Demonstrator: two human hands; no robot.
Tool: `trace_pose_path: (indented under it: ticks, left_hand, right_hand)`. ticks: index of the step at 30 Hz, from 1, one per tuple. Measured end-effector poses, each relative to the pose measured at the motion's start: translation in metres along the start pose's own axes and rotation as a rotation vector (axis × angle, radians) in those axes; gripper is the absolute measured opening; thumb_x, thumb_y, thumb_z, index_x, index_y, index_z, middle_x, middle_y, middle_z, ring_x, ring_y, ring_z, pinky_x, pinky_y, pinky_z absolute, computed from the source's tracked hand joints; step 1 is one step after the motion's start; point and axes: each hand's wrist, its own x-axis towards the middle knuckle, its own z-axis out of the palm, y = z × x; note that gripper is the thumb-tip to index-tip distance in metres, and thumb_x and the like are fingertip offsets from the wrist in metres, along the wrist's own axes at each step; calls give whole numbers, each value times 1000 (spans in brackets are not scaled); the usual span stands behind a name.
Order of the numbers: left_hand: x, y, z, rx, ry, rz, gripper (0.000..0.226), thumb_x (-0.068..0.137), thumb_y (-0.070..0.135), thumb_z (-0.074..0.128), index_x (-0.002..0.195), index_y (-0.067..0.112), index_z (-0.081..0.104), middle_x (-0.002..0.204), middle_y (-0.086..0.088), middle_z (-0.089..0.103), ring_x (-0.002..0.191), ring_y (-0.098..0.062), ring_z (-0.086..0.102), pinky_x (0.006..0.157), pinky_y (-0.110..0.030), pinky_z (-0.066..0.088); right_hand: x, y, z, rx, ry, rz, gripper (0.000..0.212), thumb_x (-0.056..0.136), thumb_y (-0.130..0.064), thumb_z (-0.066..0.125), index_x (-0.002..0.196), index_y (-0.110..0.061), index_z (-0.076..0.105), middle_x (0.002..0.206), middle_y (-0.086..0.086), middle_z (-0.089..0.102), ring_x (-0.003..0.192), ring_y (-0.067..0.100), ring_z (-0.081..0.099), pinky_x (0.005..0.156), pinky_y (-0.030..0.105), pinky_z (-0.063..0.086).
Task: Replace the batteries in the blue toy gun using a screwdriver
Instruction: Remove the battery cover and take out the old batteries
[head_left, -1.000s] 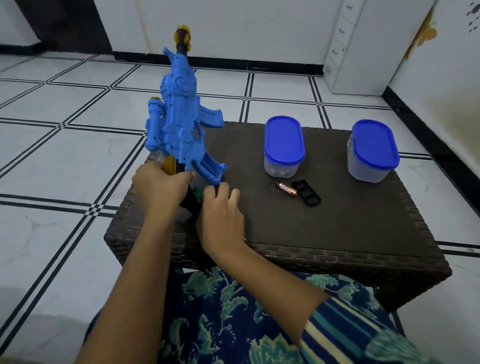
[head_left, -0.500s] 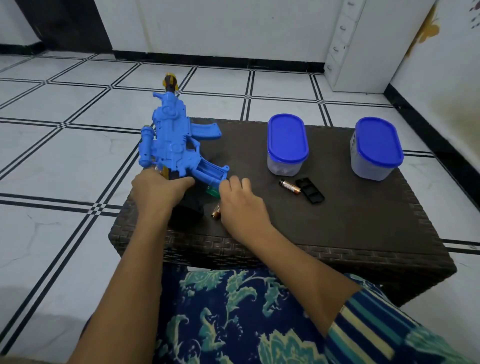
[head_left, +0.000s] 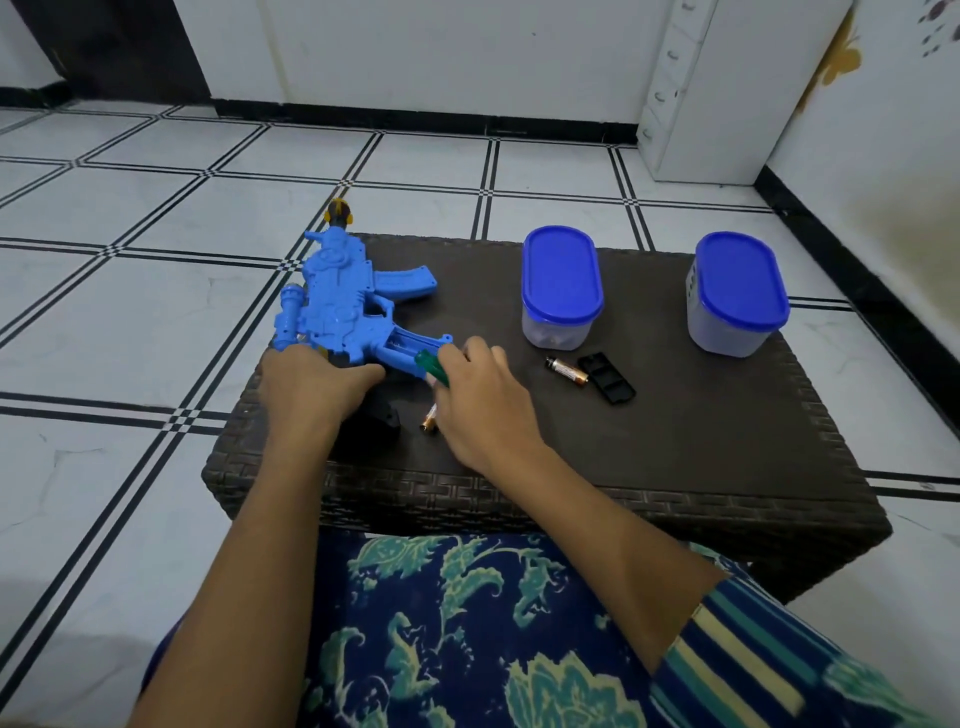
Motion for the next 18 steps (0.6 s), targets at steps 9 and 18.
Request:
trace_pose_path:
  ticks: [9, 18]
  left_hand:
    - [-5, -1, 3, 84, -34, 32, 48, 68, 48, 76, 62, 15, 43, 110, -24, 58, 101, -38, 55, 76, -36, 42]
    - [2, -9, 4, 161, -81, 45, 56, 66, 58, 72, 81, 6, 57, 109, -22, 56, 97, -37, 56, 72, -38, 45]
  right_hand:
    - [-5, -15, 14, -230, -8, 129, 24, 99, -23, 49, 114, -6, 56, 115, 9, 47, 106, 25, 44, 62, 26, 36]
    - [5, 17, -16, -326, -244, 133, 32, 99, -26, 47, 121, -6, 58, 131, 11, 37, 118, 29, 37, 72, 31, 38]
